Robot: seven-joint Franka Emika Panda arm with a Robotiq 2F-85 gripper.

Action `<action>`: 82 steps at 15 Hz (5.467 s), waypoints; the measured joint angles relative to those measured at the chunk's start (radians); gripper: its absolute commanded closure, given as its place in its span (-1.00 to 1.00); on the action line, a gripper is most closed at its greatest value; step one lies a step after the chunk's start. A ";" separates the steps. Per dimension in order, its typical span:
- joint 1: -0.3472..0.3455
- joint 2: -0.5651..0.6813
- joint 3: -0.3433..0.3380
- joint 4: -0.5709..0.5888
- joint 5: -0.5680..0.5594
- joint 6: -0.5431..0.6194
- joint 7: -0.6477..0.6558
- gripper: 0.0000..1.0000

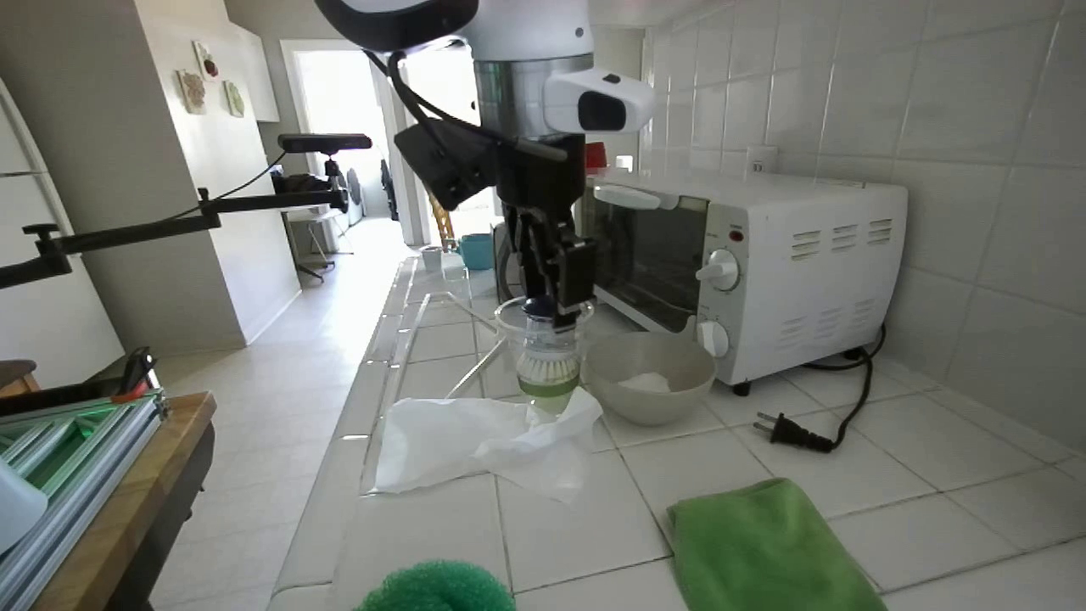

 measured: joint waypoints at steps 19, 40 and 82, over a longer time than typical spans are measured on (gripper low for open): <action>0.000 -0.005 0.004 0.011 0.000 -0.015 0.000 0.89; -0.010 -0.006 0.006 0.011 0.195 0.005 -0.100 0.86; -0.044 -0.033 -0.020 -0.046 0.212 -0.076 -0.116 -0.22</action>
